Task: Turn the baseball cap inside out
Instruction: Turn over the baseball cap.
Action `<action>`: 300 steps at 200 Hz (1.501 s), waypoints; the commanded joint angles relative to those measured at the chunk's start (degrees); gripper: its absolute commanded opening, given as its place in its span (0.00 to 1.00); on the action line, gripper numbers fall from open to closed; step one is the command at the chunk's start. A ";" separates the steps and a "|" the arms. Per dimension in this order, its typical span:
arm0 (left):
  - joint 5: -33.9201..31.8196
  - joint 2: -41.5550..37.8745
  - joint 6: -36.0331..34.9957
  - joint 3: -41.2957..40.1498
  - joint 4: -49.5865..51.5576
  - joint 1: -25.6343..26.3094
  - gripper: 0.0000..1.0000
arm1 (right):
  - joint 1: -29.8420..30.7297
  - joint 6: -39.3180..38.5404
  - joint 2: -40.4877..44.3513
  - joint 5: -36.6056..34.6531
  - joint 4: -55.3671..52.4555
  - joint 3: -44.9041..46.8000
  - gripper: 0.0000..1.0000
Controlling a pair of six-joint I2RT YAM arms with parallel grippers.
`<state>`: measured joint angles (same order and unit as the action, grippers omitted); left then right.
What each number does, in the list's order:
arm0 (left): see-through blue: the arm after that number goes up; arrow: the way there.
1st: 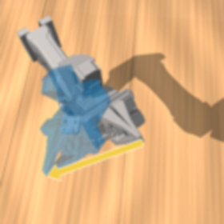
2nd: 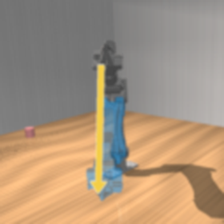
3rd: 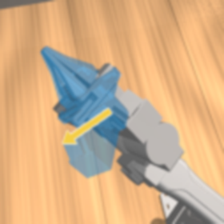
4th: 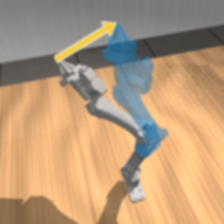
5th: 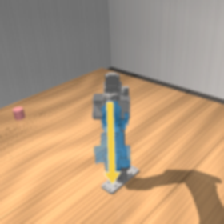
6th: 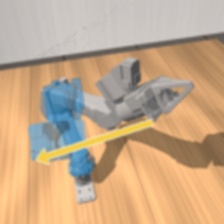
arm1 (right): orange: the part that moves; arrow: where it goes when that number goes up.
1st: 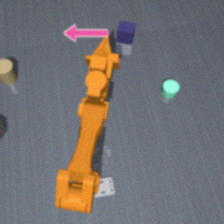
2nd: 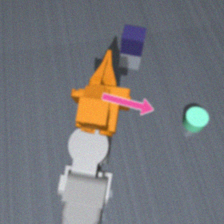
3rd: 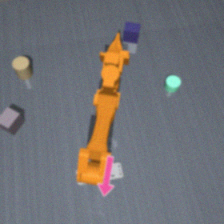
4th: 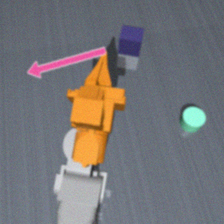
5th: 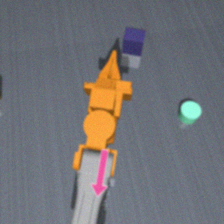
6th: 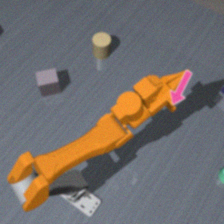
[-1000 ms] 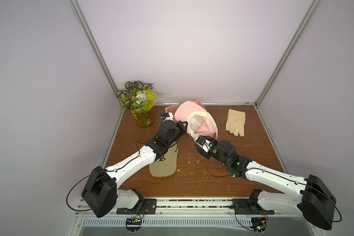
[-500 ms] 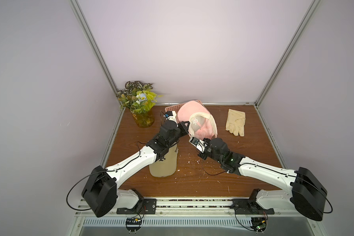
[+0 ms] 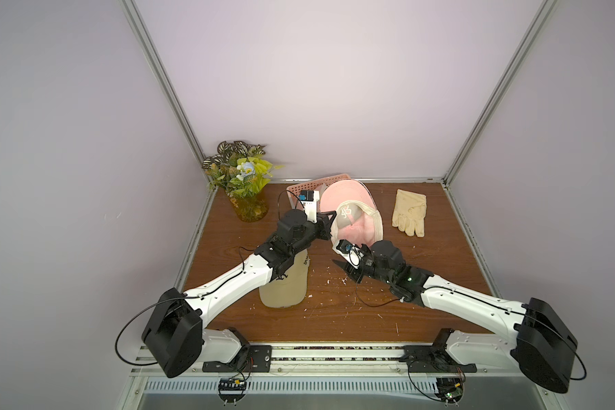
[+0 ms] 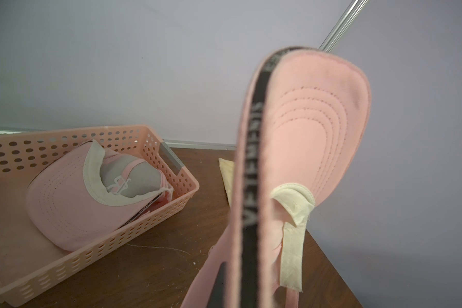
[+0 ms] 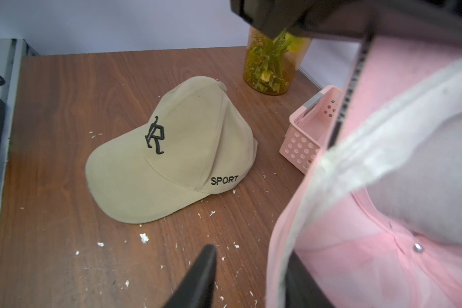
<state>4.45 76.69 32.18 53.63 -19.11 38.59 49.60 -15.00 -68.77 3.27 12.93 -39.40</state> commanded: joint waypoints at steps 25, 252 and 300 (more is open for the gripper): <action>1.36 -1.27 -4.07 -0.02 -0.69 -0.13 0.01 | 0.32 0.63 6.45 -6.75 4.06 2.10 0.56; 19.46 -4.89 7.61 -1.97 -5.65 -0.18 0.01 | -2.35 6.57 -12.43 -28.89 19.40 -4.46 0.44; 16.19 -5.10 7.92 -3.27 -6.85 -0.28 0.00 | -2.66 9.33 -11.91 -18.72 13.30 -2.10 0.58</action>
<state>19.68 73.87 38.83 51.13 -19.94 38.11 47.22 -8.32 -81.36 -22.41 30.00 -43.00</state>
